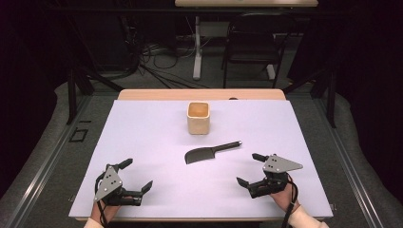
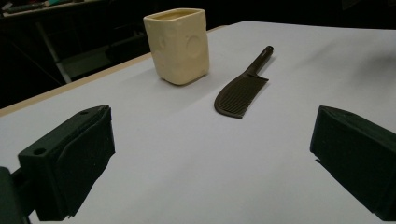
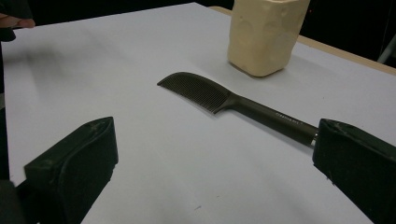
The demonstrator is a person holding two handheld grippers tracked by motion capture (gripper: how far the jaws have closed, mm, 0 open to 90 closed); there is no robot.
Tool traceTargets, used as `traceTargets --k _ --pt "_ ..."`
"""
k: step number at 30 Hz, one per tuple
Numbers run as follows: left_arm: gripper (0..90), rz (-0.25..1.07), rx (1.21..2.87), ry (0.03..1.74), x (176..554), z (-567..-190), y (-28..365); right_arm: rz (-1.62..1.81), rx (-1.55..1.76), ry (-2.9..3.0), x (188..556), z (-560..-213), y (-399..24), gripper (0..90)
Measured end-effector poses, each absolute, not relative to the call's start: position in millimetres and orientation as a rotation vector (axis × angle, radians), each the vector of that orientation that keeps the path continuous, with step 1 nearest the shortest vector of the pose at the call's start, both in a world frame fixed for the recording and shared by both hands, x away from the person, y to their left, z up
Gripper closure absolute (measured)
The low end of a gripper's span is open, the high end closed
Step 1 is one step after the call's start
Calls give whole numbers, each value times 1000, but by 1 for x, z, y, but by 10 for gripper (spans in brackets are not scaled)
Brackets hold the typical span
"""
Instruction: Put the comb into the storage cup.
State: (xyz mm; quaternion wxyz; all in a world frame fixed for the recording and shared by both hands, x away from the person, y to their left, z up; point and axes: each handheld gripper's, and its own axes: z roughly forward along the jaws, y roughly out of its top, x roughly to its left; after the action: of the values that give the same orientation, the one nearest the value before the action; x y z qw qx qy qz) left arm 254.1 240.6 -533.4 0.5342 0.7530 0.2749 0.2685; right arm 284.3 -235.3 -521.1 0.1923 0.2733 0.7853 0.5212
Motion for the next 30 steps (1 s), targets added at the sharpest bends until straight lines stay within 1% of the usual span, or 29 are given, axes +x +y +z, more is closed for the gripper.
traceTargets --k 30 --pt "0 639 1802 660 256 -535 241 1385 801 2238 325 -527 -220 0"
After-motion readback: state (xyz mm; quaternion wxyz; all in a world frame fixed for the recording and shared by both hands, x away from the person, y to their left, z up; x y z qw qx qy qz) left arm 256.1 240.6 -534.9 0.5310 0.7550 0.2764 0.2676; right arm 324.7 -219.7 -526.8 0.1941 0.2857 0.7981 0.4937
